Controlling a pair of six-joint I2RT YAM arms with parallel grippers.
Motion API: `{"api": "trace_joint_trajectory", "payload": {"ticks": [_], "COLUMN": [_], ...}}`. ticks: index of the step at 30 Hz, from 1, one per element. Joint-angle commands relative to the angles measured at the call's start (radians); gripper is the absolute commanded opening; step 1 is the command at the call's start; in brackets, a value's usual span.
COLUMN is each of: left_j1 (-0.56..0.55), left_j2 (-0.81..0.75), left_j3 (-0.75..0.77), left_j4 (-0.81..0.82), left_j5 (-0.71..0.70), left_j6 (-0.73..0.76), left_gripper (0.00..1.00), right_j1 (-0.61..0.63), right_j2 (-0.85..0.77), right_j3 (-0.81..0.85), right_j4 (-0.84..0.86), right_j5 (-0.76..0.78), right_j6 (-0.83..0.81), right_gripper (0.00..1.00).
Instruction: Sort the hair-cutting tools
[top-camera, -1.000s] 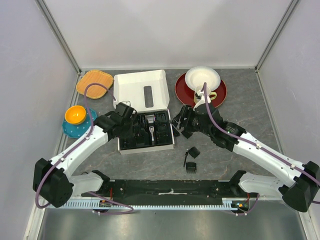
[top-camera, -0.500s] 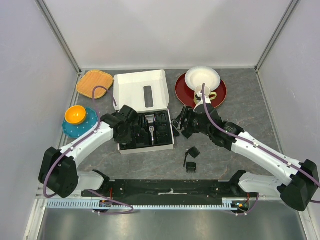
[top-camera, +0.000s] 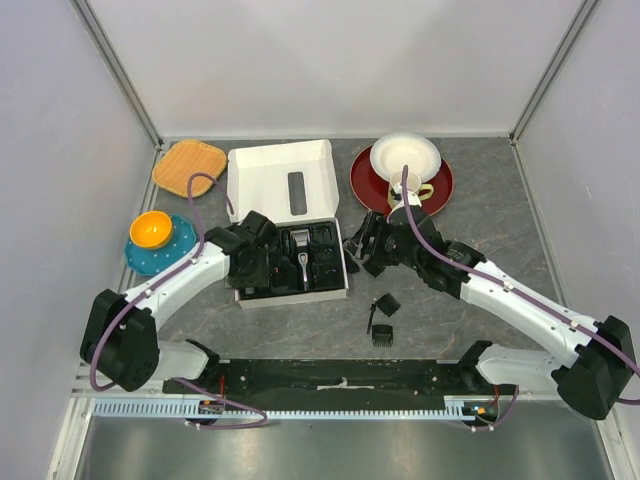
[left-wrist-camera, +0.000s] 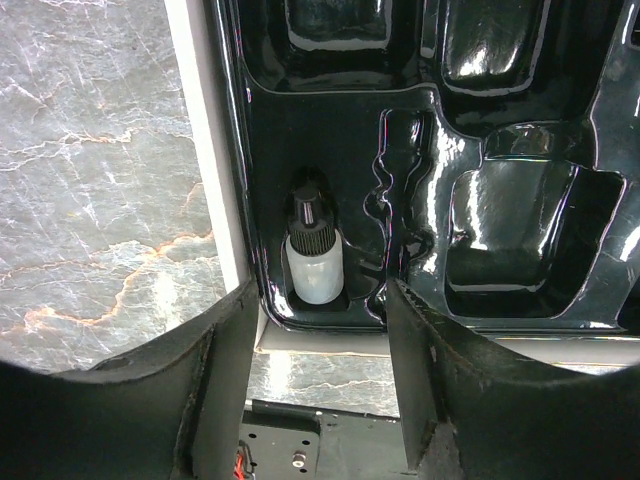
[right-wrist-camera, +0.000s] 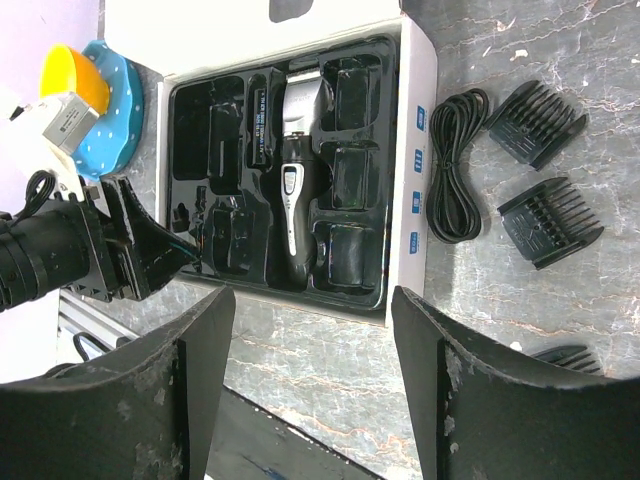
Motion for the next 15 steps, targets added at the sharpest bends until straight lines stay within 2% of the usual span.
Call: {"api": "trace_joint_trajectory", "payload": {"ticks": [1,9,15], "left_j1": [0.005,0.005,0.022], "left_j2": [-0.028,-0.06,0.009], "left_j3": [0.013,0.039,0.039], "left_j4": [-0.015,0.022,0.037], "left_j5": [-0.044,-0.05,-0.093], "left_j6": [-0.036,-0.032,-0.029], "left_gripper": [0.61,0.34,0.25], "right_j1": [-0.006,-0.009,-0.012], "right_j2": [0.003,0.014,0.011], "right_j3": [0.005,-0.004,-0.007], "right_j4": [-0.002,-0.002,-0.008], "right_j5": [-0.013,-0.011,-0.014], "right_j6": [0.001,0.006,0.009], "right_gripper": [0.71,0.71,0.7]}}
